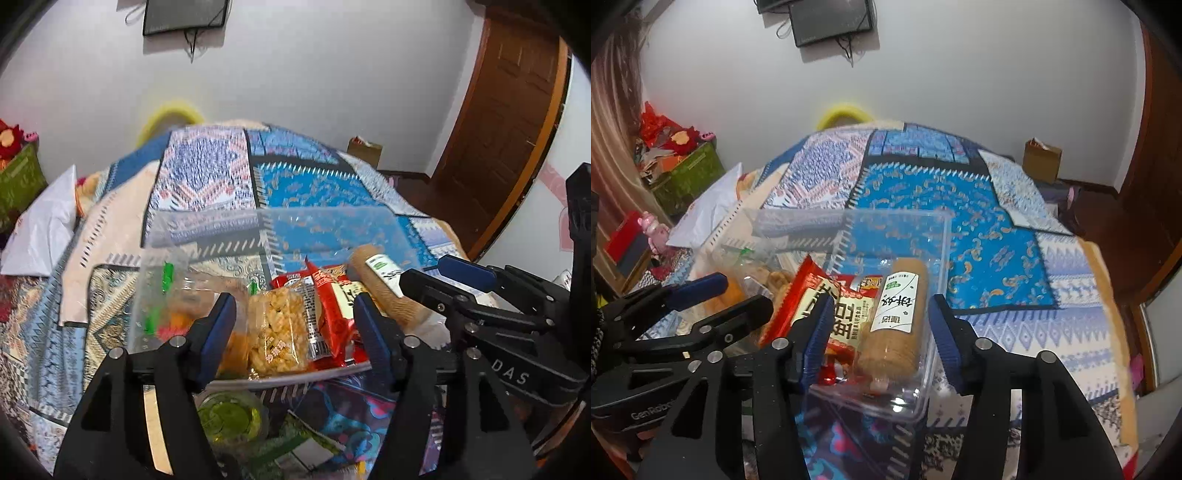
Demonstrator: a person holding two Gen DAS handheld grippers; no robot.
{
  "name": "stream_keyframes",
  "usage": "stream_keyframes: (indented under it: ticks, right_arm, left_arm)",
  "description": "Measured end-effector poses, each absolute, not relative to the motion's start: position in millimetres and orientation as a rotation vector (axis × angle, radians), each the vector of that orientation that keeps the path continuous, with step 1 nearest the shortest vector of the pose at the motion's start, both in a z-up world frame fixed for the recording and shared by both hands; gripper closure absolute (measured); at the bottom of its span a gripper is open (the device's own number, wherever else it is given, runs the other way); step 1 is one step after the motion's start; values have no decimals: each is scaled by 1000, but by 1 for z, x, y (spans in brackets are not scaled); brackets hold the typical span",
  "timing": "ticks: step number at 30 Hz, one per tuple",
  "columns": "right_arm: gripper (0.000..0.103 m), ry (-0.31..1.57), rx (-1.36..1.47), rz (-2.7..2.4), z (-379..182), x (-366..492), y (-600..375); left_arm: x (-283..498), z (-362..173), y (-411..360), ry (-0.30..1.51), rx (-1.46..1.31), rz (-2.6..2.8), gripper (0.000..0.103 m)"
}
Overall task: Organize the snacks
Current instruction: 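Open both grippers and move them back toward the remaining snacks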
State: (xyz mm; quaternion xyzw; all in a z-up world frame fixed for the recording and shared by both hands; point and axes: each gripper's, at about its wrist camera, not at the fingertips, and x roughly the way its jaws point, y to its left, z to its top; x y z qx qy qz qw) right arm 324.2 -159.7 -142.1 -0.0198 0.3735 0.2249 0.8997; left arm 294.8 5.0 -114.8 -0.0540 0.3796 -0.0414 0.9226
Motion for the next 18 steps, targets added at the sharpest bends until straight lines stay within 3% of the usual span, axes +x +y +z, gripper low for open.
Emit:
stream_keyframes:
  ticks: [6, 9, 11, 18]
  right_arm:
    - [52, 747, -22, 490, -123, 299, -165]
    - [47, 736, -19, 510, -116, 282, -164]
    - [42, 728, -26, 522, -115, 267, -161]
    - [42, 784, -41, 568, -134, 229, -144]
  left_arm:
    - [259, -90, 16, 745, -109, -79, 36]
    - [238, -85, 24, 740, -102, -70, 35]
    - [224, -85, 30, 739, -96, -61, 34]
    - [182, -109, 57, 796, -103, -17, 33]
